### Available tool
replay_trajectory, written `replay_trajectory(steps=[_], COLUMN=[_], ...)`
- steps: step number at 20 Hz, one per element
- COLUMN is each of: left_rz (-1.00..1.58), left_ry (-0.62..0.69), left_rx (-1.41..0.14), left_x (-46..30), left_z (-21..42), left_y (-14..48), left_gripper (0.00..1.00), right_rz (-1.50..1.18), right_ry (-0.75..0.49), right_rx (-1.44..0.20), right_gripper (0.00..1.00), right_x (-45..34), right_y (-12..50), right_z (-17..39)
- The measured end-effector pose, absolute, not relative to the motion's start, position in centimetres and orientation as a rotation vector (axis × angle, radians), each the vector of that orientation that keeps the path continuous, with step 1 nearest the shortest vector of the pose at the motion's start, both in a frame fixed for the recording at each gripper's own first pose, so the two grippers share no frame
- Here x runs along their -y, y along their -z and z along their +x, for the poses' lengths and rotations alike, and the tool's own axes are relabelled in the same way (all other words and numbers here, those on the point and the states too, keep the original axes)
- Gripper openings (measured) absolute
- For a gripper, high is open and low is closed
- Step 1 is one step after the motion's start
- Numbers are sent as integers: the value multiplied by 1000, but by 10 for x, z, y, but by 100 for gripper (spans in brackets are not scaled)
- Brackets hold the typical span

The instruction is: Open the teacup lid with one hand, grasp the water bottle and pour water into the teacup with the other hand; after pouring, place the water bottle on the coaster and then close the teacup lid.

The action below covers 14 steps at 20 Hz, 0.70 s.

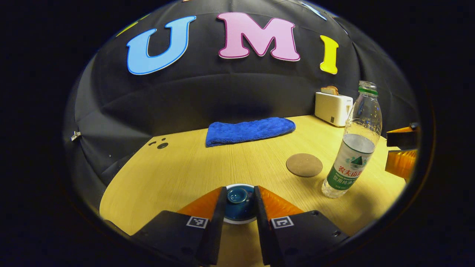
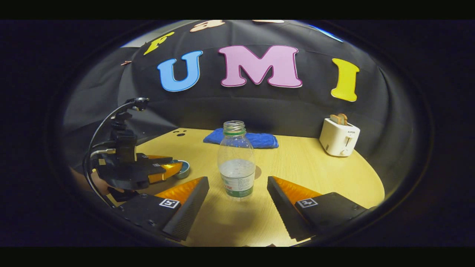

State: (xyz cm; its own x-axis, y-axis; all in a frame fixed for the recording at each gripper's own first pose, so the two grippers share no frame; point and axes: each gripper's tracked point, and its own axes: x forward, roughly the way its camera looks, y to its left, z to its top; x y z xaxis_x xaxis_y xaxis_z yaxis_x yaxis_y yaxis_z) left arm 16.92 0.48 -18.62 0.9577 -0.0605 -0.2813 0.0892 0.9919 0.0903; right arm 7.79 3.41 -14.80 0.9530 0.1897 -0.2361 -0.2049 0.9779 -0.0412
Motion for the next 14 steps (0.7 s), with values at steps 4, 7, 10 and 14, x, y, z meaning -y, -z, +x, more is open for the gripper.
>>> replay_trajectory(steps=[4, 7, 10, 14], left_rz=[95, 84, 66, 49], left_ry=[78, 80, 76, 83], left_rx=[-277, -266, -258, -244], left_x=[-3, -3, -6, -8], left_z=[169, 169, 167, 164], left_y=[186, 185, 185, 178], left_gripper=[36, 33, 29, 28], right_rz=[-81, -73, -67, -72], right_ry=[-213, -202, -207, -191], right_rx=[-219, -206, -197, -202], right_gripper=[98, 98, 98, 99], right_x=[-36, -37, -42, -43], right_y=[151, 155, 162, 173], right_z=[88, 100, 103, 110])
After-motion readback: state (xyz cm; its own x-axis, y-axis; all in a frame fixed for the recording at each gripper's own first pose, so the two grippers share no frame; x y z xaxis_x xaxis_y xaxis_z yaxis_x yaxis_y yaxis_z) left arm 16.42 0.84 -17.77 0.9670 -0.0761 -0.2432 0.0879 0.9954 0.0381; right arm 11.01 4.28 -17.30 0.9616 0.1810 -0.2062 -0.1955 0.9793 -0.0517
